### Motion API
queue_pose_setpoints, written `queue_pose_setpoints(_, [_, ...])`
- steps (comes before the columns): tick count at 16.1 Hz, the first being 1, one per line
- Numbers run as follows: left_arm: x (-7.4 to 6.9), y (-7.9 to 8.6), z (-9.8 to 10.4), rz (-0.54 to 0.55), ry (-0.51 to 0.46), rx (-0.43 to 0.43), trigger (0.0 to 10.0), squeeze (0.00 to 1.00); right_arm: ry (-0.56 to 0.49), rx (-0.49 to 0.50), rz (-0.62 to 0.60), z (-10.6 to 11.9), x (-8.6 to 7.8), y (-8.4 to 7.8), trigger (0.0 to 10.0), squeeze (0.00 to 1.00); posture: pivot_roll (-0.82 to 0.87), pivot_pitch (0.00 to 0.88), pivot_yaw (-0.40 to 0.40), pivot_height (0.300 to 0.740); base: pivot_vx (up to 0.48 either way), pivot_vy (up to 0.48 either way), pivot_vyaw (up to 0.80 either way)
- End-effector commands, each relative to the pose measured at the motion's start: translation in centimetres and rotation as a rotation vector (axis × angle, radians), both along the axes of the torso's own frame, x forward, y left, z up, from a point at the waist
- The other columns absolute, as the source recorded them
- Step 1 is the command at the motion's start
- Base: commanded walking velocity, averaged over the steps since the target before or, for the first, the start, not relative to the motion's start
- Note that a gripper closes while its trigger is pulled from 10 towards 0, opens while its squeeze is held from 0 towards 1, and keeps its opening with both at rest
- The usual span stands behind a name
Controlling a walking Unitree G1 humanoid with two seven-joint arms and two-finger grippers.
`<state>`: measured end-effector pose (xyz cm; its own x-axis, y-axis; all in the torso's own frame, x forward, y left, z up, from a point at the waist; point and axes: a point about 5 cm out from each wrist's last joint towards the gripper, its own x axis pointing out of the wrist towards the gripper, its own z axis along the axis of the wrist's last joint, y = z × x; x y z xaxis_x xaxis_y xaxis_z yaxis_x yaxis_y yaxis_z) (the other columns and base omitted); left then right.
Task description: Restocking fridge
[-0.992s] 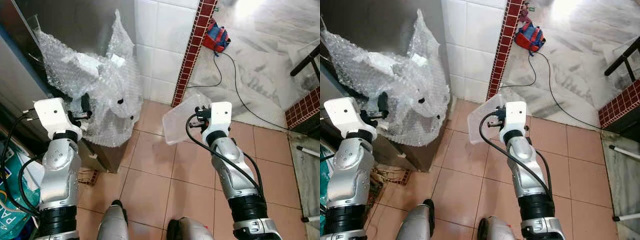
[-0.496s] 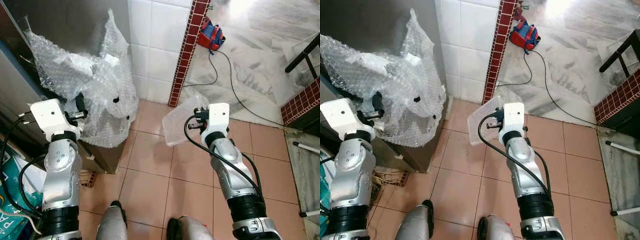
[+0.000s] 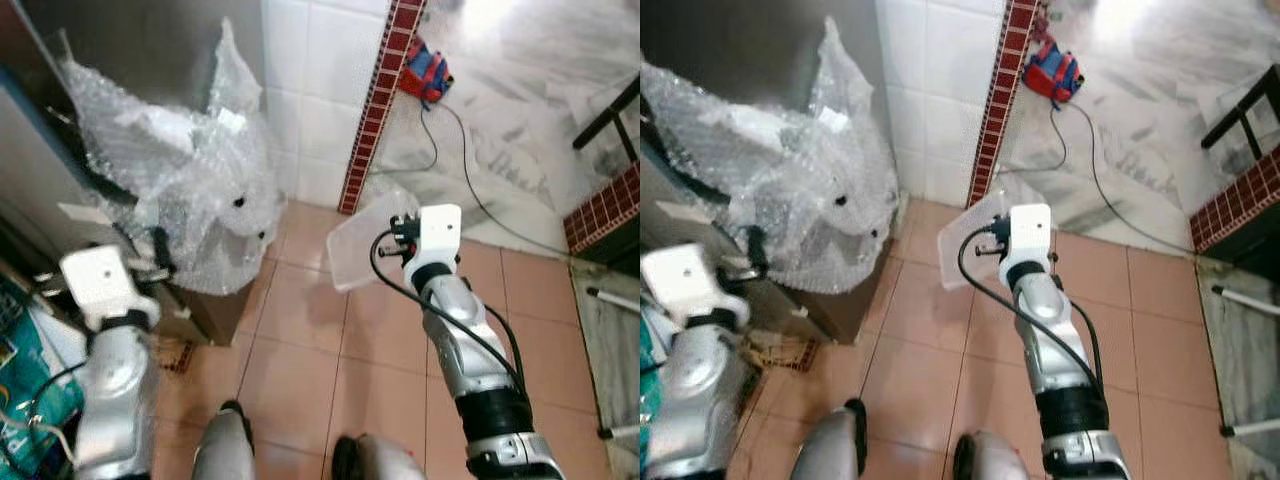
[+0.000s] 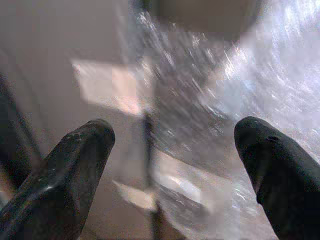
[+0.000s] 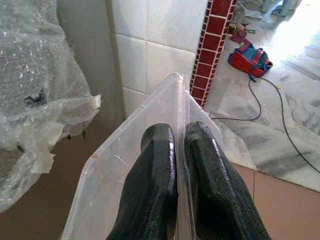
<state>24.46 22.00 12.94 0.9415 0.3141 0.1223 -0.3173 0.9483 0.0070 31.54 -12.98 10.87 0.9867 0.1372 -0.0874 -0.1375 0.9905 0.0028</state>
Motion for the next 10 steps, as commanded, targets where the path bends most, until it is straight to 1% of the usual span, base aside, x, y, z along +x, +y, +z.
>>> queue_pose_setpoints(1, [-0.1, 0.4, 1.4, 0.029, -0.057, 0.026, 10.0, 0.00, 0.018, -0.004, -0.011, -0.4, -0.2, -0.3, 10.0, 0.00, 0.11, 0.169, -0.096, 0.740, 0.000, 0.000, 0.00])
queue_pose_setpoints(2, [0.0, 0.6, 2.2, 0.042, -0.080, 0.020, 10.0, 0.00, 0.019, -0.002, -0.008, -0.5, -0.1, -0.2, 10.0, 0.00, 0.12, 0.170, -0.100, 0.740, 0.000, 0.000, 0.00])
queue_pose_setpoints(3, [0.3, 0.5, 2.7, 0.029, -0.089, 0.019, 10.0, 0.00, 0.020, -0.002, -0.005, -0.5, -0.1, -0.1, 10.0, 0.00, 0.12, 0.171, -0.100, 0.740, 0.000, 0.000, 0.00])
queue_pose_setpoints(5, [1.7, 0.0, 3.0, -0.034, -0.095, 0.019, 10.0, 0.00, 0.016, 0.000, 0.003, -0.3, 0.1, 0.3, 10.0, 0.00, 0.12, 0.171, -0.101, 0.740, 0.000, 0.000, 0.00])
queue_pose_setpoints(7, [3.6, -0.7, 3.5, -0.075, -0.100, 0.015, 10.0, 0.00, 0.018, -0.002, -0.003, -0.4, 0.1, 0.1, 10.0, 0.00, 0.11, 0.172, -0.097, 0.740, 0.000, 0.000, 0.00])
queue_pose_setpoints(8, [4.2, -1.0, 3.7, -0.091, -0.100, 0.000, 10.0, 0.00, 0.018, -0.003, -0.007, -0.4, 0.0, 0.1, 10.0, 0.00, 0.11, 0.171, -0.095, 0.740, 0.000, 0.000, 0.00])
queue_pose_setpoints(9, [4.5, -1.2, 3.6, -0.105, -0.094, -0.006, 10.0, 0.00, 0.018, -0.004, -0.009, -0.4, 0.0, 0.1, 10.0, 0.00, 0.10, 0.171, -0.093, 0.740, 0.000, 0.000, 0.00])
queue_pose_setpoints(10, [4.8, -1.9, 3.4, -0.147, -0.083, -0.023, 10.0, 0.00, 0.016, -0.003, -0.013, -0.4, -0.1, 0.0, 10.0, 0.00, 0.10, 0.171, -0.090, 0.740, 0.000, 0.000, 0.00])
